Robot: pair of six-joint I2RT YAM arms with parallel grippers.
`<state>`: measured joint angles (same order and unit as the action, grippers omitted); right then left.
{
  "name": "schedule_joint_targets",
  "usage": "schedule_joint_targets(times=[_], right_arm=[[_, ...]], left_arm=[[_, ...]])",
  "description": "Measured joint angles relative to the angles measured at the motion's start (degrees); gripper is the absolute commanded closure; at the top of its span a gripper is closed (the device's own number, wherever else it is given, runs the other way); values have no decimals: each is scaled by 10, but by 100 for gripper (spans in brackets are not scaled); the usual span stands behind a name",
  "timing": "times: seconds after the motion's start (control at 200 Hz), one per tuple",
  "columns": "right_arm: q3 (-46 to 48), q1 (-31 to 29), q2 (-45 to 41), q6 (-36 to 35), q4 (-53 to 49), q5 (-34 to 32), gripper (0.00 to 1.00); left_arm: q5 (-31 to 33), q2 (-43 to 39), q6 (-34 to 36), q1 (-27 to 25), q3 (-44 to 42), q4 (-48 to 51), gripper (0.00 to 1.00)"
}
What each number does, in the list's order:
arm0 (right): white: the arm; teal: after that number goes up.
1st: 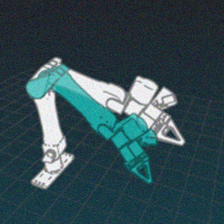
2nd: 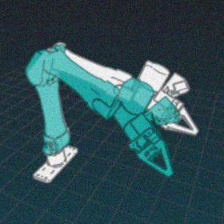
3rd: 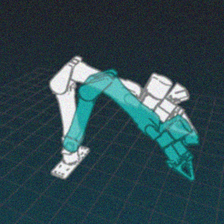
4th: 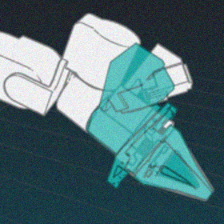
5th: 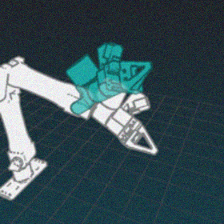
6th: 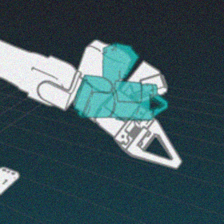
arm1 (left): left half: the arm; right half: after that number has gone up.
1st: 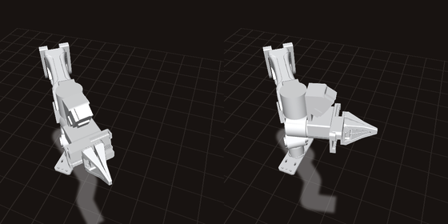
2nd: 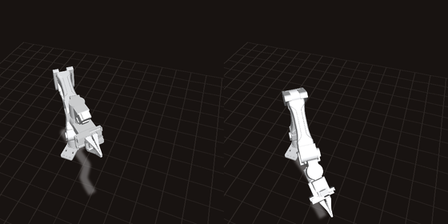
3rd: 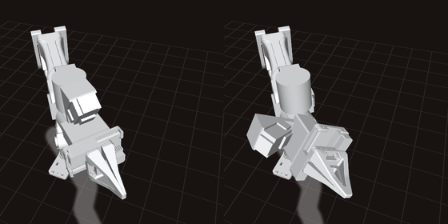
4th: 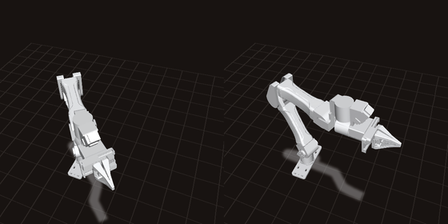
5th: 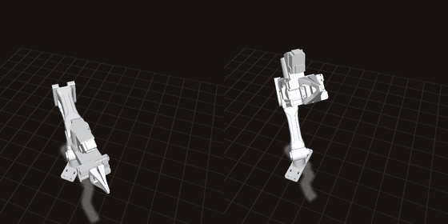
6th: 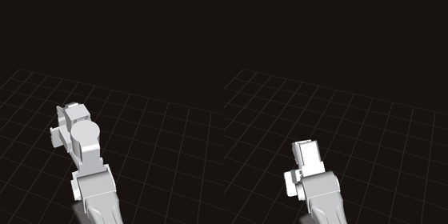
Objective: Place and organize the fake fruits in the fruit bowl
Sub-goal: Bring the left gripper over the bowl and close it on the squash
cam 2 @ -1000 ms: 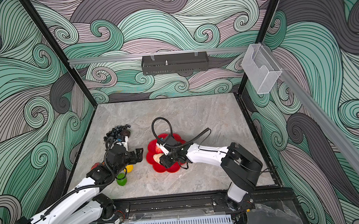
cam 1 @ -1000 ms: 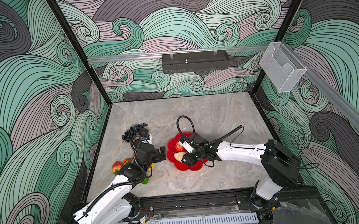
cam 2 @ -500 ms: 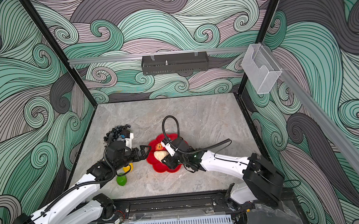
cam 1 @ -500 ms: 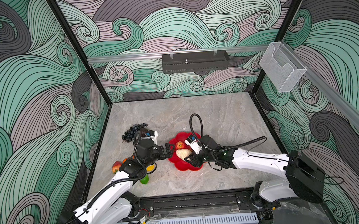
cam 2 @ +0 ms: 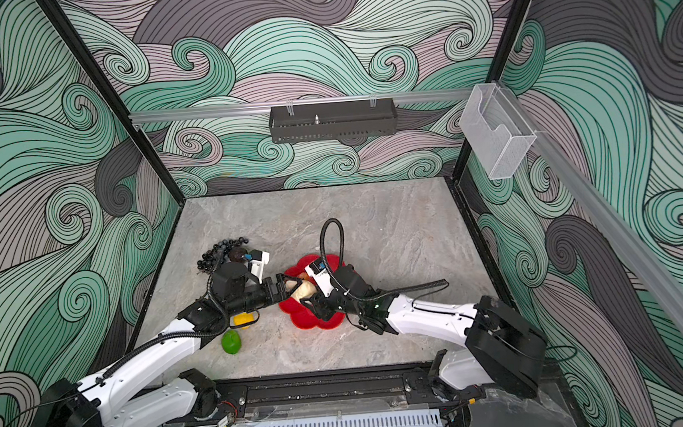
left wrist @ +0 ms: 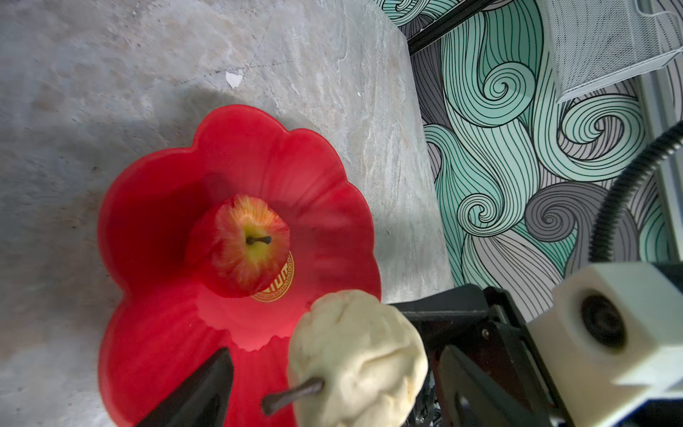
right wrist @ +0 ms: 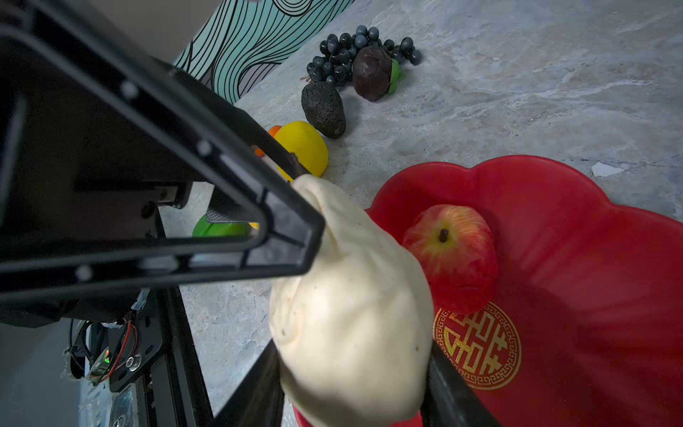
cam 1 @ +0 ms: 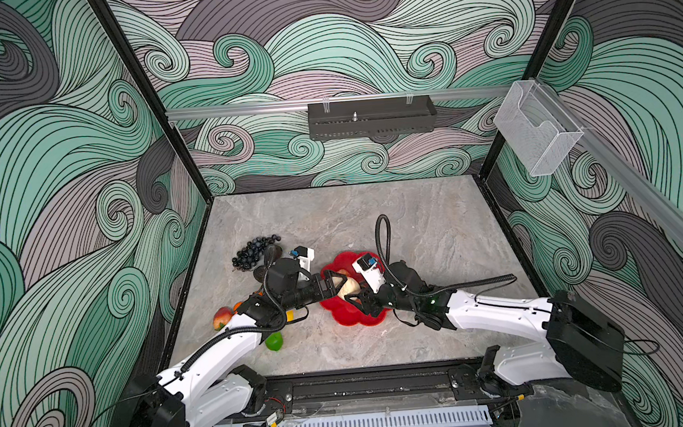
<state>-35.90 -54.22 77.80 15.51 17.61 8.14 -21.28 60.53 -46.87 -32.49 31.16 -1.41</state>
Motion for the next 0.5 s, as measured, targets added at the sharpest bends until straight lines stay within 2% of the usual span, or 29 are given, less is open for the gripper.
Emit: schedule_joint_targets(times=[0.155,0.31,0.43,0.5], right_arm=[[10,-3,0,1,22,-2,88],[10,-9,0,2,41,-7,89],[10,-10,0,2,42,-14,88],[10,-9,0,2,41,-17,81]], left_arm=[[-15,18,-5,-8,6,-4,22],[-23,30,-8,-14,18,-11,30],[-22,39,-7,-15,22,-12,45],[-21,44,-3,-16,27,-10,55]])
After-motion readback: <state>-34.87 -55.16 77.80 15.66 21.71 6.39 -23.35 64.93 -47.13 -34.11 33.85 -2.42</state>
